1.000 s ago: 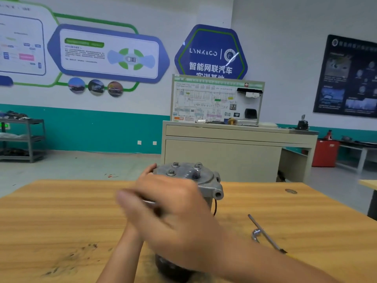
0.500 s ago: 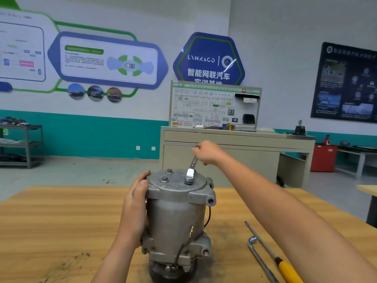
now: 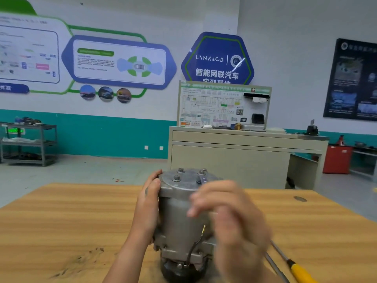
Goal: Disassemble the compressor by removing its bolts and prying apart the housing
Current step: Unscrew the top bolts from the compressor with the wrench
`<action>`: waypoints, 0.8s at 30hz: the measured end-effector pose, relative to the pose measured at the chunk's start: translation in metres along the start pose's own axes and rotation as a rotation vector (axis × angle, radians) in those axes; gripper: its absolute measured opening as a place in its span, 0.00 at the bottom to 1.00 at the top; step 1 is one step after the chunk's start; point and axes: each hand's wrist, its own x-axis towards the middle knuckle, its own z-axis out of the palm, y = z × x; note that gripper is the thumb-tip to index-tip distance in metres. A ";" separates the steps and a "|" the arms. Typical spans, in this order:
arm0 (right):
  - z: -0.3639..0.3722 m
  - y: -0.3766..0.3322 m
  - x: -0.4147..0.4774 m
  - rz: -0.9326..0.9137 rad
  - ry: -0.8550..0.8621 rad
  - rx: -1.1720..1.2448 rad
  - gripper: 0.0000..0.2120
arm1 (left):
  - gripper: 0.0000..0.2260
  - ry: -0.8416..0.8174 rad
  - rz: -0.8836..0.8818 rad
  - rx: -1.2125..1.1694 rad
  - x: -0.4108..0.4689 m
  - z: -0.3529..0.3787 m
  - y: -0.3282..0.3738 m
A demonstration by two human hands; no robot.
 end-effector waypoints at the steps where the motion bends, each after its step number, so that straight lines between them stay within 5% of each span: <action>1: -0.015 0.003 -0.002 0.032 0.140 -0.038 0.15 | 0.11 0.017 -0.105 0.050 0.002 -0.008 -0.003; 4: -0.050 0.031 0.005 0.120 0.512 -0.256 0.16 | 0.13 0.037 -0.177 0.118 0.007 -0.020 -0.006; 7: -0.082 0.083 0.022 0.526 0.587 -0.419 0.13 | 0.14 0.018 -0.179 0.132 0.005 -0.015 -0.001; 10: -0.083 0.152 0.035 0.943 0.157 -0.678 0.15 | 0.14 0.029 -0.190 0.124 0.005 -0.017 -0.001; 15: -0.001 0.196 0.082 1.029 -0.914 -0.687 0.22 | 0.13 0.050 -0.196 0.102 0.006 -0.015 -0.002; 17: 0.039 0.188 0.091 0.911 -1.245 -0.763 0.27 | 0.14 0.048 -0.186 0.102 0.008 -0.016 -0.003; 19: 0.078 0.166 0.087 0.662 -1.390 -0.844 0.25 | 0.13 0.044 -0.161 0.117 0.007 -0.014 -0.002; 24: 0.123 0.053 0.045 0.191 -1.149 -0.658 0.21 | 0.14 0.085 -0.285 0.278 0.015 -0.028 -0.014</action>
